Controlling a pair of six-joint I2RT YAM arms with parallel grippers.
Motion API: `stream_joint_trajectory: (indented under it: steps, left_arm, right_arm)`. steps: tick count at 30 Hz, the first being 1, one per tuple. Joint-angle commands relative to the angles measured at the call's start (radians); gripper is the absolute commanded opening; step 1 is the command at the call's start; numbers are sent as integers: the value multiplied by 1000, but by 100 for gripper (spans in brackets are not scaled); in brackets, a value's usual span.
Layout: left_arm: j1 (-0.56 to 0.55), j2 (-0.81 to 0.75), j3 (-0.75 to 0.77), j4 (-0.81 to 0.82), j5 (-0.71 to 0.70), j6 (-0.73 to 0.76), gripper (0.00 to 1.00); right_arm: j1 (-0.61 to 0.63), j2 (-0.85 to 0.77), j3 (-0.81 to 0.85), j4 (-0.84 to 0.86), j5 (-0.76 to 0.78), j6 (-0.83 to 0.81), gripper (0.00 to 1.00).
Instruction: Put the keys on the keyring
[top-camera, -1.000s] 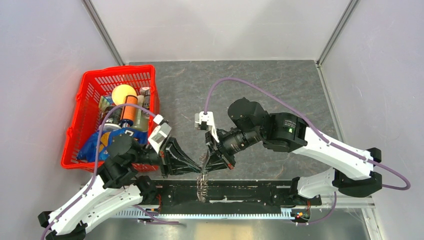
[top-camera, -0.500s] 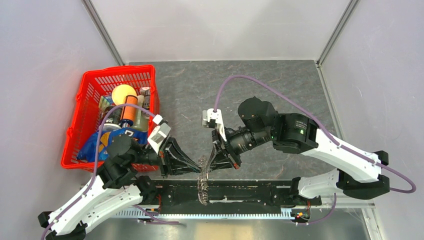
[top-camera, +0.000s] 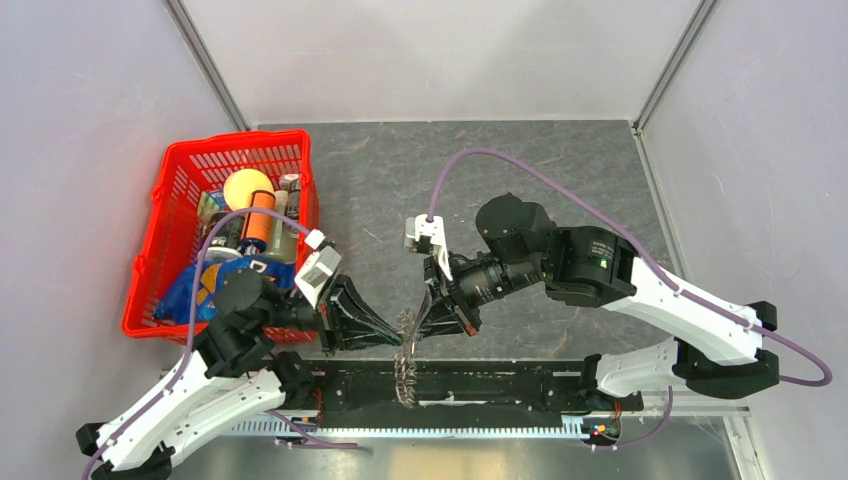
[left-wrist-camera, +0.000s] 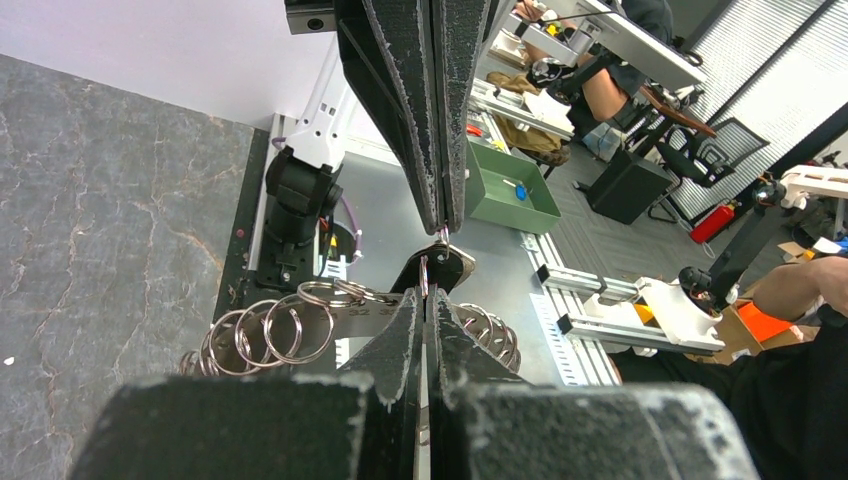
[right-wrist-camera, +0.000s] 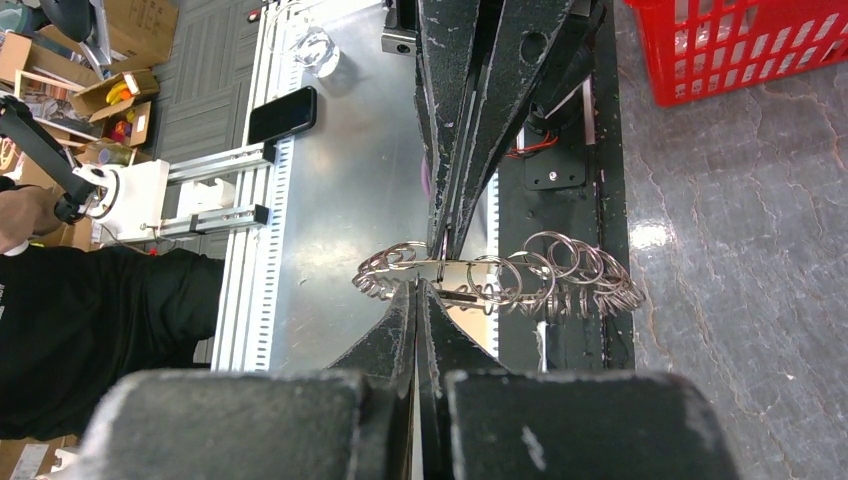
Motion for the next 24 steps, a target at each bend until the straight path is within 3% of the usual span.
stream_joint_trajectory:
  steps: [1, 24]
  left_arm:
    - [-2, -17, 29, 28, 12, 29, 2]
    - [-2, -20, 27, 38, 19, 25, 2]
  right_arm:
    - [1, -29, -2, 33, 15, 3, 0]
    - [2, -30, -25, 47, 17, -8, 0]
